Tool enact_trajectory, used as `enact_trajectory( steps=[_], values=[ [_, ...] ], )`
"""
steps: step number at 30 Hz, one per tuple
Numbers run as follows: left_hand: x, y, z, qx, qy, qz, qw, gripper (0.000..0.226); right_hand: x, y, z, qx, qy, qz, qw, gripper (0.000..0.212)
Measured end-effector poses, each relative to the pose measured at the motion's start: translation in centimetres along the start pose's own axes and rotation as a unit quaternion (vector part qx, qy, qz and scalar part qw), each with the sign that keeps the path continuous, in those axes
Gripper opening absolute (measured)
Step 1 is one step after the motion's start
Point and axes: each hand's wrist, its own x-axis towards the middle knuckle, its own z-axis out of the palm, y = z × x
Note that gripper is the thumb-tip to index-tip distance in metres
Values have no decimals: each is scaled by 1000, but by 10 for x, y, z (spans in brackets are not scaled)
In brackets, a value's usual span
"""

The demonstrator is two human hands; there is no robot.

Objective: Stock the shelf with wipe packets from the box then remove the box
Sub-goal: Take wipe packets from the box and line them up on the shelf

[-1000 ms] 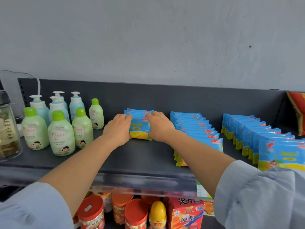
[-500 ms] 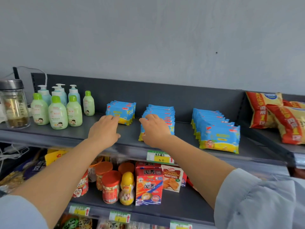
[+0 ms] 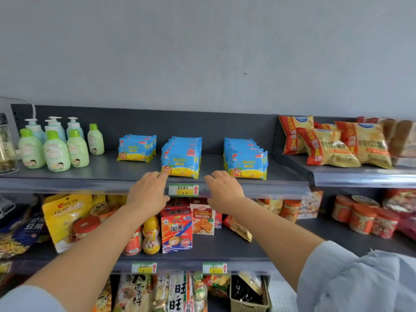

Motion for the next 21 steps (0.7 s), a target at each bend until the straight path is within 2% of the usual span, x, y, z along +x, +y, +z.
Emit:
enact_trajectory(
  steps=[11, 15, 21],
  values=[
    [-73, 90, 31, -35, -60, 88, 994, 61, -135, 45, 12, -5, -78, 103, 992, 41],
    [-92, 136, 46, -43, -91, 115, 988, 54, -181, 75, 15, -11, -98, 131, 987, 49],
    [-115, 219, 82, -75, -129, 142, 979, 56, -249, 135, 35, -10, -142, 159, 977, 48]
  ],
)
